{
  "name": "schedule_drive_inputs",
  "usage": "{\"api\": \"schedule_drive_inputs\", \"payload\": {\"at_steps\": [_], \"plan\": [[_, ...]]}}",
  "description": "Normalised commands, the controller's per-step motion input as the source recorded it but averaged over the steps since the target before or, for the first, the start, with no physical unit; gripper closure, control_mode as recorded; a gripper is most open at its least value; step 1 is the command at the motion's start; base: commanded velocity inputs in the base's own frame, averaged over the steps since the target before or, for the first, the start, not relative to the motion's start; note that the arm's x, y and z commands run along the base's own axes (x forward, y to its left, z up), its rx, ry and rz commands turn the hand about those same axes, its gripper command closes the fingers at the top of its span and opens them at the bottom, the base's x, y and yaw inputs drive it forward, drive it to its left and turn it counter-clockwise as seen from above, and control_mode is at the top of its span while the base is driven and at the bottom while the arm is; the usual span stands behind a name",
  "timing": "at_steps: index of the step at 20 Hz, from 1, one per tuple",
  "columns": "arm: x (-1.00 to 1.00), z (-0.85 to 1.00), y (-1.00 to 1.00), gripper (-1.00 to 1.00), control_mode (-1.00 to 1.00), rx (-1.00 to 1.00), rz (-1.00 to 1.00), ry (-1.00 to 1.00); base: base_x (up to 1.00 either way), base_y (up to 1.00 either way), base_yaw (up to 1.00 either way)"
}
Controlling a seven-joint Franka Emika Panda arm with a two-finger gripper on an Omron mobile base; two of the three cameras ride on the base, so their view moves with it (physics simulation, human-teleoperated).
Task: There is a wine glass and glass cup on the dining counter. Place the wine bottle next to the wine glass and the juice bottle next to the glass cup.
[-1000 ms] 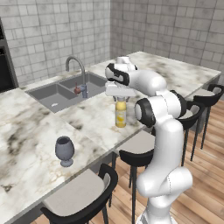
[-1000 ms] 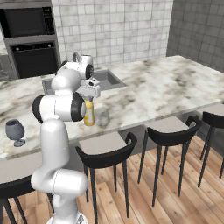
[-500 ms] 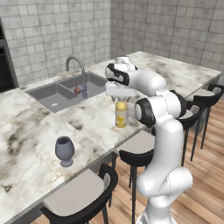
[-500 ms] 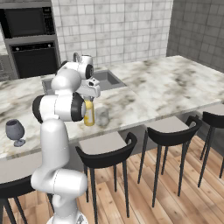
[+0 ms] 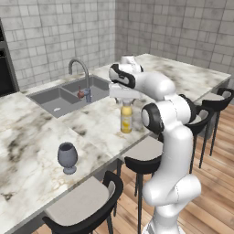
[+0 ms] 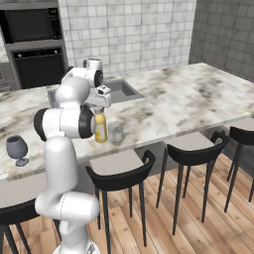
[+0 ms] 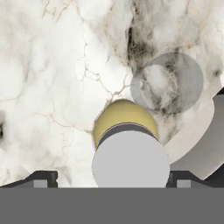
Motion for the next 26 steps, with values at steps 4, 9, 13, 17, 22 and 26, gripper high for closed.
{"api": "schedule_drive_inputs", "payload": {"at_steps": [4,9,13,17,22,26], "plan": [[-0.13,0.28,0.12,-1.00,-1.00,0.00,0.00,-0.07,0.00,0.00,0.00],[-0.22,0.31,0.12,-1.00,-1.00,0.00,0.00,-0.05,0.00,0.00,0.00],[-0.35,0.21,0.13,-1.00,-1.00,0.00,0.00,-0.01,0.00,0.00,0.00],[-0.45,0.07,0.18,-1.00,-1.00,0.00,0.00,0.00,0.00,0.00,0.00],[-0.58,0.00,0.20,-1.00,-1.00,0.01,0.00,0.00,0.00,0.00,0.00],[-0.60,0.03,0.19,-1.00,-1.00,0.00,0.00,0.00,0.00,0.00,0.00]]}}
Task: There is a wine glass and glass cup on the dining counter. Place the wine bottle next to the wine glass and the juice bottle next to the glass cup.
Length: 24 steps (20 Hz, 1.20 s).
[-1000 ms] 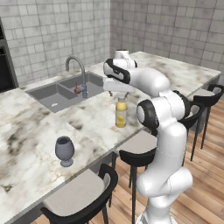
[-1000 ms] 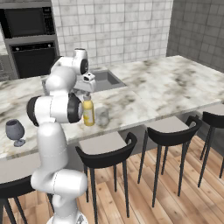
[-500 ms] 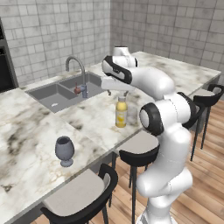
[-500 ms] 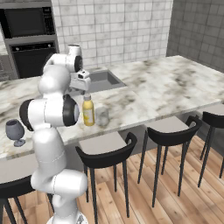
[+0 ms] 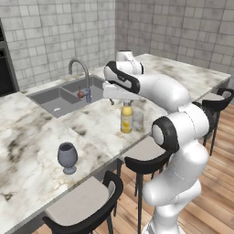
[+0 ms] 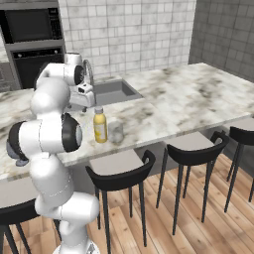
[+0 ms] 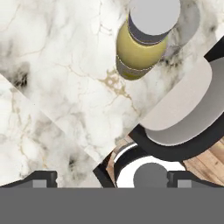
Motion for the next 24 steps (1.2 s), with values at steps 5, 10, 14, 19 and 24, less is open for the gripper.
{"api": "schedule_drive_inputs", "payload": {"at_steps": [5,10,14,19,24], "plan": [[-0.60,0.09,0.16,-1.00,-1.00,0.02,0.00,0.00,0.00,0.00,0.00],[-0.67,0.00,0.03,-1.00,-1.00,0.00,0.08,-0.06,0.00,0.00,0.00],[-0.64,0.00,0.00,-1.00,-1.00,0.00,0.17,-0.05,0.00,0.00,0.00],[-0.60,0.00,0.00,-1.00,-1.00,0.00,0.19,-0.05,0.00,0.00,0.00],[-0.59,0.00,-0.02,-1.00,-1.00,0.08,0.15,-0.05,0.00,0.00,0.00]]}}
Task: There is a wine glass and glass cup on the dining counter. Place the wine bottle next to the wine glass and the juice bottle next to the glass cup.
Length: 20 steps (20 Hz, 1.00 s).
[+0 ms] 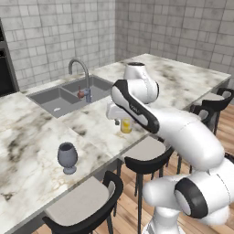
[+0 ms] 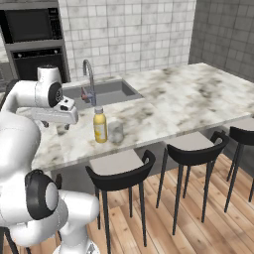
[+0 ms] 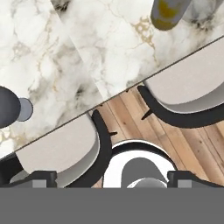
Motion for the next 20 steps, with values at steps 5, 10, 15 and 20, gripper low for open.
{"api": "schedule_drive_inputs", "payload": {"at_steps": [5,10,15,20], "plan": [[-0.52,0.02,0.00,-1.00,-1.00,0.07,0.11,-0.06,0.00,0.00,0.00],[-0.25,0.00,0.03,-1.00,-1.00,0.00,0.07,0.00,0.00,0.00,0.00],[0.00,0.00,0.00,-1.00,-1.00,0.00,0.00,0.00,0.00,0.00,0.00],[-0.03,0.00,0.01,-1.00,1.00,0.00,0.00,0.00,-0.17,0.02,0.00]]}}
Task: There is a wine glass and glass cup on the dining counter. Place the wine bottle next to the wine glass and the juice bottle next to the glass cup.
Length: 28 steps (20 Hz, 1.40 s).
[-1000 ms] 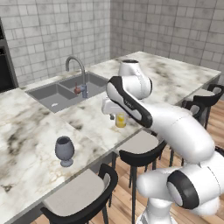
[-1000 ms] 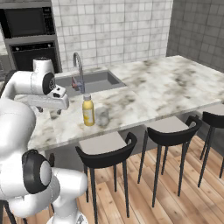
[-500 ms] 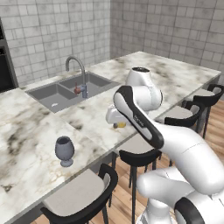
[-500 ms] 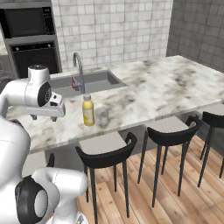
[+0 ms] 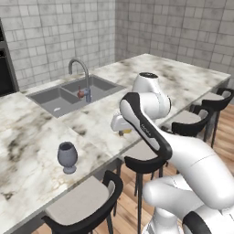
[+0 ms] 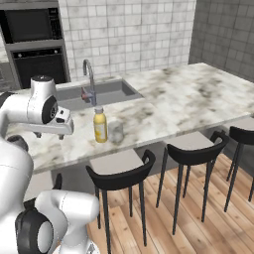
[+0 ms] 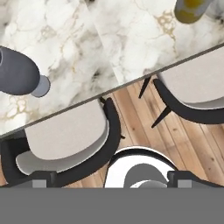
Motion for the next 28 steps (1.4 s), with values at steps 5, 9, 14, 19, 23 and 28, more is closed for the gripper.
{"api": "schedule_drive_inputs", "payload": {"at_steps": [5,9,14,19,23,28], "plan": [[0.00,0.00,0.00,-1.00,1.00,0.00,0.00,0.00,-0.61,0.12,0.04],[0.00,0.00,0.00,-1.00,1.00,0.00,0.00,0.00,-0.69,0.15,0.05],[0.00,0.00,0.00,-1.00,1.00,0.00,0.00,0.00,-0.74,0.19,0.01],[0.00,0.00,0.00,-1.00,1.00,0.00,0.00,0.00,-0.69,0.24,0.14],[0.00,0.00,0.00,-1.00,1.00,0.00,0.00,0.00,-0.41,0.39,0.51],[0.00,0.00,0.00,-1.00,1.00,0.00,0.00,0.00,-0.24,0.58,0.58]]}}
